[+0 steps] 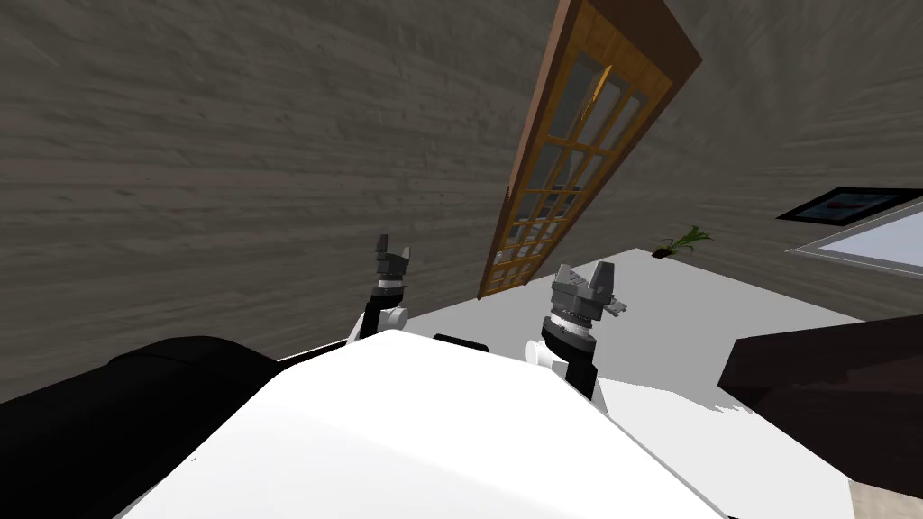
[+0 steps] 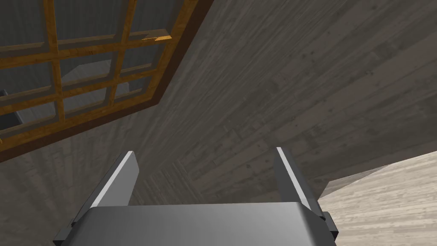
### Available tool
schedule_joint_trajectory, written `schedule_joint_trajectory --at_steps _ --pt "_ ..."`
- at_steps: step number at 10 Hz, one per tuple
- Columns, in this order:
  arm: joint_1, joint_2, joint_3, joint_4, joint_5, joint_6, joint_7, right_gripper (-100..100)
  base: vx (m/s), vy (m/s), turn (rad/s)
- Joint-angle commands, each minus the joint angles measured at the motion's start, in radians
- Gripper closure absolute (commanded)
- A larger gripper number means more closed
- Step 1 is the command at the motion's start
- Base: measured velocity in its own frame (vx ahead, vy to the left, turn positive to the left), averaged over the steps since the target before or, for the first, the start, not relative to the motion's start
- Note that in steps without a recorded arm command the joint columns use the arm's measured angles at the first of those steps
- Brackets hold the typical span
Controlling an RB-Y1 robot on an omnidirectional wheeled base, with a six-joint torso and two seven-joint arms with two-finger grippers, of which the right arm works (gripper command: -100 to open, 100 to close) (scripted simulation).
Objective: Pull the door open
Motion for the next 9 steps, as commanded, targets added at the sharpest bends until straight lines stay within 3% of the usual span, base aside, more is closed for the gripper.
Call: schedule_joint_trajectory --at_steps 1,6,7,9 --pt "-0.014 -0.009 -0.006 0.045 0.009 -0.007 0.046 -100 0.075 -0.029 0.181" --pt "-0.059 -0.031 -0.023 0.186 0.037 -0.03 0.173 -100 0.068 -0.077 0.076" --pt "-0.059 -0.031 -0.023 0.186 0.037 -0.03 0.182 -100 0.05 -0.062 0.041" --pt "-0.083 -0.04 -0.033 0.252 0.052 -0.043 0.243 -100 0.062 -0.065 0.097"
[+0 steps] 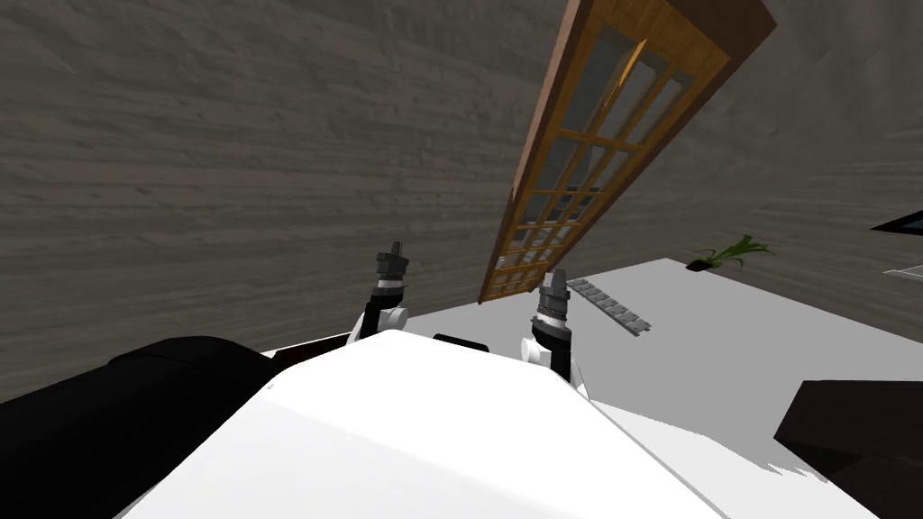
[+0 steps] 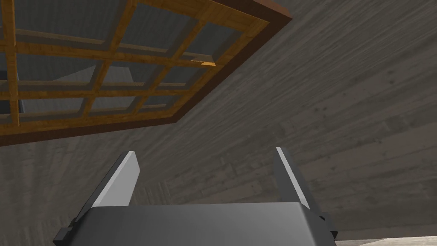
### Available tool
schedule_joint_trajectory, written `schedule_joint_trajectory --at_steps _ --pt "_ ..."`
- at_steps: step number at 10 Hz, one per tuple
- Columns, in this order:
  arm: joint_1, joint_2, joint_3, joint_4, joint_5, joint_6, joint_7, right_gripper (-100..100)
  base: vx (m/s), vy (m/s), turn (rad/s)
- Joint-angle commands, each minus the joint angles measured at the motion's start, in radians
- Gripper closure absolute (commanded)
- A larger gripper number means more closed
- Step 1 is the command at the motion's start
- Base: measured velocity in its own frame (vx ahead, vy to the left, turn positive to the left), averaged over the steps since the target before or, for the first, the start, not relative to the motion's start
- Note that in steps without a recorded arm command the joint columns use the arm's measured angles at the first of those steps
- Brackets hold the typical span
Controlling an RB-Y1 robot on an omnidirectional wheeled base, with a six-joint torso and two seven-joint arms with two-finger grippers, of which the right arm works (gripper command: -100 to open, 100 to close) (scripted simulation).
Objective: Pull the door open
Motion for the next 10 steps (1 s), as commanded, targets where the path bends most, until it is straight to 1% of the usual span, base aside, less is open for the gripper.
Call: schedule_joint_trajectory --at_steps 1,2,3,4,5,6,7,8,9,10 --pt "-0.006 -0.001 -0.001 0.028 0.006 -0.004 0.032 -100 0.037 -0.053 0.054" --pt "-0.02 -0.006 -0.006 0.069 0.014 -0.011 0.07 -100 0.034 -0.052 0.087" --pt "-0.034 -0.011 -0.012 0.096 0.023 -0.018 0.098 -100 0.076 -0.078 0.146" --pt "-0.034 -0.011 -0.012 0.115 0.023 -0.018 0.109 -100 0.059 -0.068 0.051" --pt "-0.048 -0.015 -0.018 0.15 0.032 -0.026 0.149 -100 0.054 -0.059 0.088" --pt "-0.048 -0.015 -0.018 0.162 0.032 -0.026 0.149 -100 0.04 -0.048 0.045" --pt "-0.064 -0.019 -0.024 0.197 0.042 -0.034 0.189 -100 0.037 -0.052 0.096" --pt "-0.064 -0.019 -0.024 0.21 0.042 -0.034 0.189 -100 0.035 -0.047 0.054" --pt "-0.079 -0.024 -0.03 0.254 0.052 -0.041 0.23 -100 0.044 -0.062 0.094" --pt "-0.095 -0.027 -0.036 0.282 0.062 -0.05 0.256 -100 0.06 -0.105 0.165"
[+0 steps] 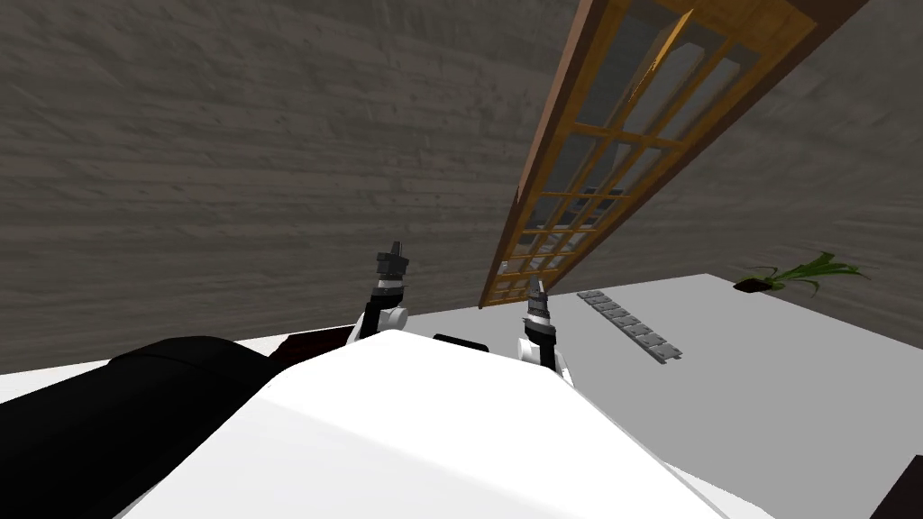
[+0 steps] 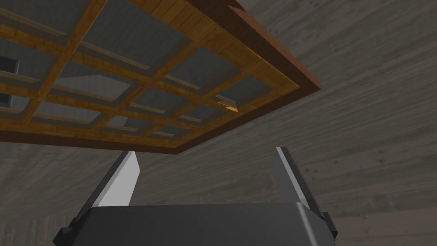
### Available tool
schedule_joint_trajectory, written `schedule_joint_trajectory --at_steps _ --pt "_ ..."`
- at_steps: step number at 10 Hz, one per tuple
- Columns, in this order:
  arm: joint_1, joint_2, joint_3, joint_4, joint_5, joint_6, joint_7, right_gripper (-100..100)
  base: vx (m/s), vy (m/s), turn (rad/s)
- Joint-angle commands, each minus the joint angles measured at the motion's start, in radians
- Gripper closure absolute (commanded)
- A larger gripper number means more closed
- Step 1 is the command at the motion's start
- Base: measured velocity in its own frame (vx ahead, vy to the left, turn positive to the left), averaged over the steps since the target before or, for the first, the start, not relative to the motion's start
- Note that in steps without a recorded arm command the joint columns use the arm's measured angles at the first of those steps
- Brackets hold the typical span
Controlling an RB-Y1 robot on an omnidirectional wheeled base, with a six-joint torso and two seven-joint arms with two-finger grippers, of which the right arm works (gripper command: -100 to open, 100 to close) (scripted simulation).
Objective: Pull the door open
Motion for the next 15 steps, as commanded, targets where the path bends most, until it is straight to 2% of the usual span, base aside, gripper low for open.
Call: schedule_joint_trajectory --at_steps 1,2,3,4,5,6,7,8,9,10,11,12,13,14,15 --pt "-0.011 -0.002 -0.003 0.046 0.007 -0.004 0.037 -100 0.053 -0.083 0.066" --pt "-0.027 -0.005 -0.01 0.082 0.017 -0.012 0.073 -100 0.062 -0.064 0.096" --pt "-0.027 -0.005 -0.01 0.097 0.017 -0.012 0.078 -100 0.042 -0.05 0.058" --pt "-0.043 -0.008 -0.016 0.131 0.027 -0.02 0.119 -100 0.049 -0.05 0.101" --pt "-0.043 -0.008 -0.016 0.15 0.027 -0.02 0.119 -100 0.037 -0.049 0.063" --pt "-0.06 -0.011 -0.023 0.184 0.037 -0.029 0.159 -100 0.037 -0.064 0.09" --pt "-0.06 -0.011 -0.023 0.202 0.037 -0.029 0.161 -100 0.029 -0.06 0.066" --pt "-0.077 -0.013 -0.029 0.237 0.048 -0.037 0.202 -100 0.021 -0.061 0.105" --pt "-0.077 -0.013 -0.029 0.255 0.048 -0.037 0.202 -100 0.033 -0.057 0.069" --pt "-0.093 -0.015 -0.036 0.293 0.058 -0.046 0.243 -100 0.04 -0.078 0.116" --pt "-0.093 -0.015 -0.036 0.307 0.058 -0.046 0.243 -100 0.041 -0.061 0.057" --pt "-0.11 -0.017 -0.042 0.341 0.069 -0.054 0.284 -100 0.047 -0.059 0.096" --pt "-0.11 -0.017 -0.042 0.36 0.069 -0.054 0.284 -100 0.033 -0.054 0.063" --pt "-0.126 -0.018 -0.049 0.394 0.079 -0.062 0.326 -100 0.035 -0.061 0.101" --pt "-0.126 -0.018 -0.049 0.411 0.079 -0.062 0.326 -100 0.031 -0.052 0.063"
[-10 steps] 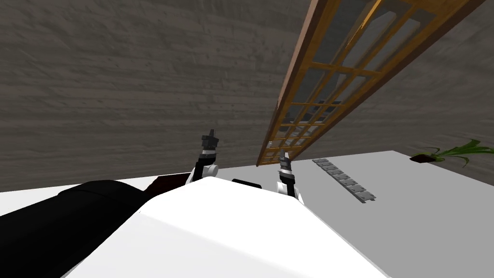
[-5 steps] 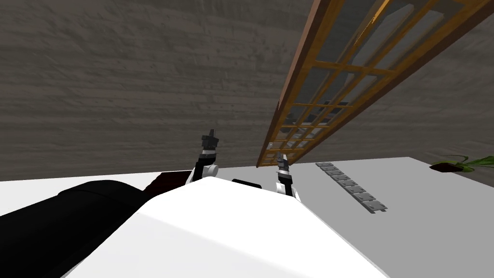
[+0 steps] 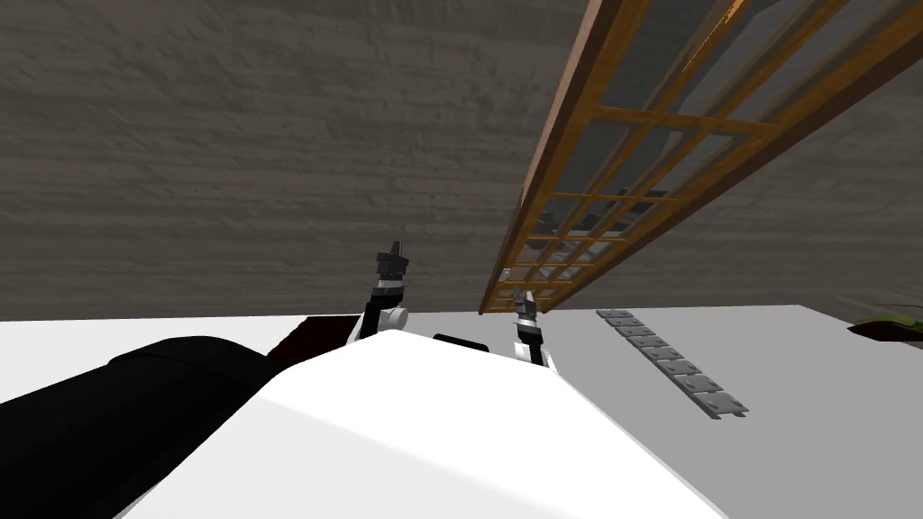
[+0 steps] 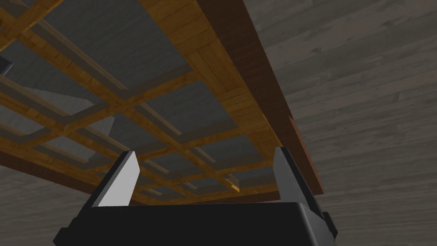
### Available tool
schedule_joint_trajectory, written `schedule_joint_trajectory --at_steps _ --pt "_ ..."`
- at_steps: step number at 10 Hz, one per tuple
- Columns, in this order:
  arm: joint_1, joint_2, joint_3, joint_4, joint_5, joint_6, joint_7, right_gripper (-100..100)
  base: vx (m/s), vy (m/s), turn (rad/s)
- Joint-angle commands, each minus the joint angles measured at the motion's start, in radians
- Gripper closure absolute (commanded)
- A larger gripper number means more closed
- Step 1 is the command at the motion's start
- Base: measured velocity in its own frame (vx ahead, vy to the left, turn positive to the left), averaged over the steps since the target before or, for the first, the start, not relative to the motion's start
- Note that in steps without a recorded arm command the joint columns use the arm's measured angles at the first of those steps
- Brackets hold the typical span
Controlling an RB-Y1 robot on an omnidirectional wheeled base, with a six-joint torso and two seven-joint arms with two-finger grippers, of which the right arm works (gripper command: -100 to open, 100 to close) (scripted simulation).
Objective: Pull the door open
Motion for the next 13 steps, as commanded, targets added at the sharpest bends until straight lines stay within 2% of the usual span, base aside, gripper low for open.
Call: schedule_joint_trajectory --at_steps 1,2,4,5,6,7,9,10,11,12,13 --pt "-0.019 0.0 -0.007 0.05 0.012 -0.011 0.049 -100 0.033 -0.071 0.083" --pt "-0.019 0.0 -0.007 0.067 0.012 -0.011 0.049 -100 0.029 -0.061 0.063" --pt "-0.05 0.0 -0.02 0.15 0.031 -0.027 0.118 -100 0.046 -0.086 0.142" --pt "-0.05 0.0 -0.02 0.166 0.031 -0.027 0.13 -100 0.04 -0.079 0.045" --pt "-0.066 0.0 -0.026 0.202 0.041 -0.035 0.17 -100 0.04 -0.065 0.074" --pt "-0.066 0.0 -0.026 0.214 0.041 -0.035 0.171 -100 0.03 -0.057 0.052" --pt "-0.093 0.001 -0.037 0.283 0.058 -0.049 0.238 -100 0.035 -0.087 0.122" --pt "-0.093 0.001 -0.037 0.302 0.058 -0.049 0.249 -100 0.032 -0.077 0.056" --pt "-0.107 0.002 -0.042 0.333 0.067 -0.056 0.284 -100 0.028 -0.071 0.063" --pt "-0.107 0.002 -0.042 0.345 0.067 -0.056 0.287 -100 0.027 -0.06 0.049" --pt "-0.119 0.004 -0.046 0.382 0.074 -0.062 0.322 -100 0.027 -0.054 0.079"
